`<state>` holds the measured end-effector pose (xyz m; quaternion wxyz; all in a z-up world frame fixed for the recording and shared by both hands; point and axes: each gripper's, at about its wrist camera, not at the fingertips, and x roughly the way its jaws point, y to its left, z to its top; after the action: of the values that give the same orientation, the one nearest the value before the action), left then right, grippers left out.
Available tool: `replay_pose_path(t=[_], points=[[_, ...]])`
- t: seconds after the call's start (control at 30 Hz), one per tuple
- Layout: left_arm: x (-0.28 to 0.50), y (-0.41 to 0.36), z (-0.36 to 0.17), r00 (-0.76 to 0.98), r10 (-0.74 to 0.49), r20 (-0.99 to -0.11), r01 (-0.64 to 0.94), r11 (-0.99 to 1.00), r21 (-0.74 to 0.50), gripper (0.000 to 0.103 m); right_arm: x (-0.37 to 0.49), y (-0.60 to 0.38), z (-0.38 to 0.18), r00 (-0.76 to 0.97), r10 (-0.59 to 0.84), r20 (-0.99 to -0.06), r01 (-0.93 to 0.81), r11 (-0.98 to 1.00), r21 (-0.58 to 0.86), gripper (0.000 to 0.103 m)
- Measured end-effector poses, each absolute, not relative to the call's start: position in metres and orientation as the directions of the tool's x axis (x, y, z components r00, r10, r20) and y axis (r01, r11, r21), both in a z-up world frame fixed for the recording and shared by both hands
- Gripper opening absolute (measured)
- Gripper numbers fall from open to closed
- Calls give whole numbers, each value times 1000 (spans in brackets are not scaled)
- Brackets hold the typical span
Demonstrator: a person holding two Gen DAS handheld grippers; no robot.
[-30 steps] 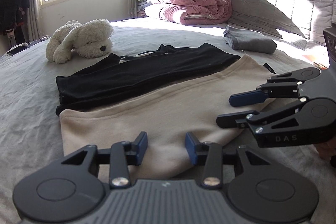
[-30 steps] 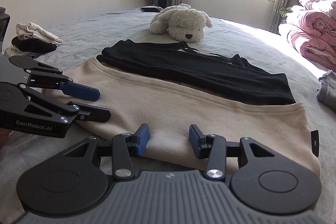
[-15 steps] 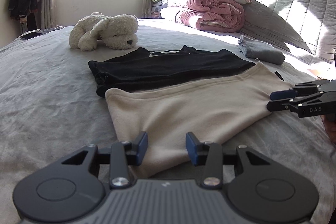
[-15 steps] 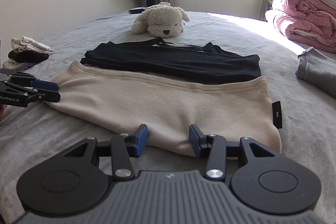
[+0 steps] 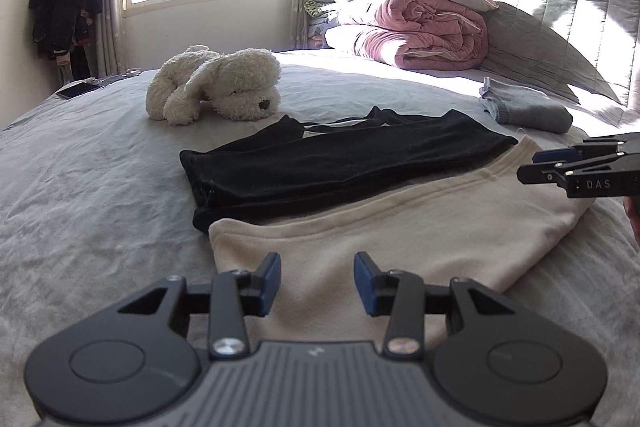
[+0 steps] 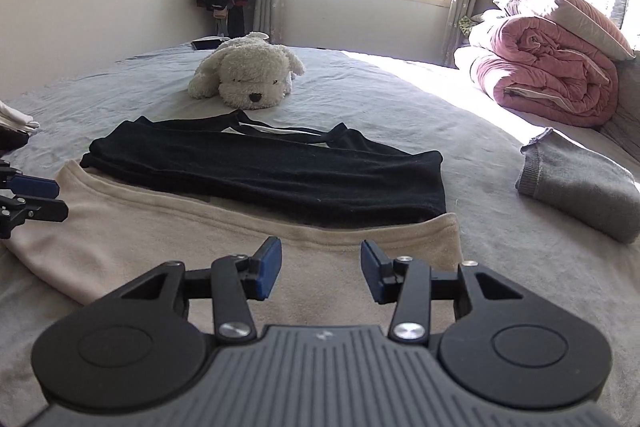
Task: Fold clothes
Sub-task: 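Withdraw both grippers from the folded beige sweatshirt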
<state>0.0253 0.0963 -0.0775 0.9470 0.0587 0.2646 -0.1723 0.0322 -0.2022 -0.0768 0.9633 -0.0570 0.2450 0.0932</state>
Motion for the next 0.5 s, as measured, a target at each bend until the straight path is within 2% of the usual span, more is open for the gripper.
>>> replay_pose_path(t=[0.3,0.5], points=[[32,109,-83,807,-264,-529,313,950,2,42,50,-235,-88,852,48,-522,-90,994,-55,45],[30,117,-84,800,-274,-533,314,949,-18,42,45,-248,-87,845,80,-529,-114,993,-33,44]])
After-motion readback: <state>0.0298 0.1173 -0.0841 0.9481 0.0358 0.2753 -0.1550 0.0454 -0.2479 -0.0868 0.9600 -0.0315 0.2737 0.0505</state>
